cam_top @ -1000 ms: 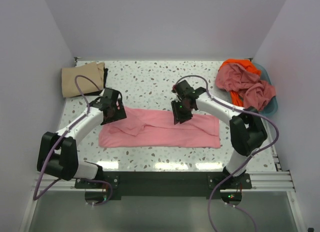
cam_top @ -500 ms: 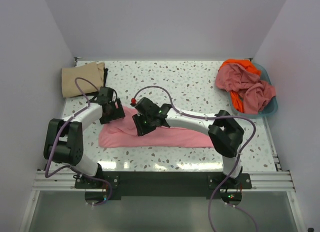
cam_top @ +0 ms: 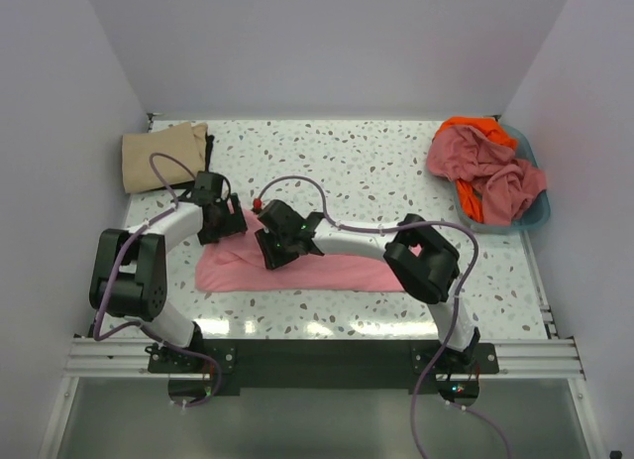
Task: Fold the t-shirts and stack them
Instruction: Fold the tshirt
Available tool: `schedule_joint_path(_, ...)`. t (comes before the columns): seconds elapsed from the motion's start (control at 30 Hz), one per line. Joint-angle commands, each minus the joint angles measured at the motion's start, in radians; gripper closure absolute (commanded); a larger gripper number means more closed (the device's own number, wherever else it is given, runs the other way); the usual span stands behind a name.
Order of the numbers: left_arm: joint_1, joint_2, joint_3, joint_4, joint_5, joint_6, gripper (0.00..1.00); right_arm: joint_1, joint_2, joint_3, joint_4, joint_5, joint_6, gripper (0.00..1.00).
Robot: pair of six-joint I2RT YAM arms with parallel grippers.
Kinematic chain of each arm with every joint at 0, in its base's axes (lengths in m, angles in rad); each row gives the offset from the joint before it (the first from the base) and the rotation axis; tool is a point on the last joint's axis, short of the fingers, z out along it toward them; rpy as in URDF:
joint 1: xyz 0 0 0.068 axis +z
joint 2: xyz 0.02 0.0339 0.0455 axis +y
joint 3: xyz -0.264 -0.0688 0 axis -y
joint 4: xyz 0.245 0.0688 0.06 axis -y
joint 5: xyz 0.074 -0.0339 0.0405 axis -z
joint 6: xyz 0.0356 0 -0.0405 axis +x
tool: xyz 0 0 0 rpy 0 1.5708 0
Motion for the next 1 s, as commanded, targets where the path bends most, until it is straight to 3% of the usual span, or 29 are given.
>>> schedule_joint_path(0.0, 0.014, 0.017, 0.028, 0.034, 0.013, 0.031, 0.17, 0.007, 0.020, 0.050, 0.026, 0.032, 0.010, 0.63)
schedule_joint_path(0.27, 0.016, 0.016, 0.025, 0.034, 0.011, 0.045, 0.17, 0.014, 0.048, 0.068, 0.024, 0.024, 0.001, 0.64)
schedule_joint_path(0.63, 0.016, 0.025, 0.001, 0.038, -0.022, 0.051, 0.17, 0.016, 0.017, 0.062, -0.014, 0.029, -0.019, 0.91)
schedule_joint_path(0.83, 0.016, 0.023, -0.012, 0.045, -0.022, 0.043, 0.17, 0.014, 0.014, 0.067, -0.022, 0.016, -0.027, 1.00)
schedule_joint_path(0.97, 0.016, 0.020, -0.016, 0.041, -0.025, 0.045, 0.17, 0.016, -0.006, 0.076, -0.046, 0.016, -0.035, 1.00)
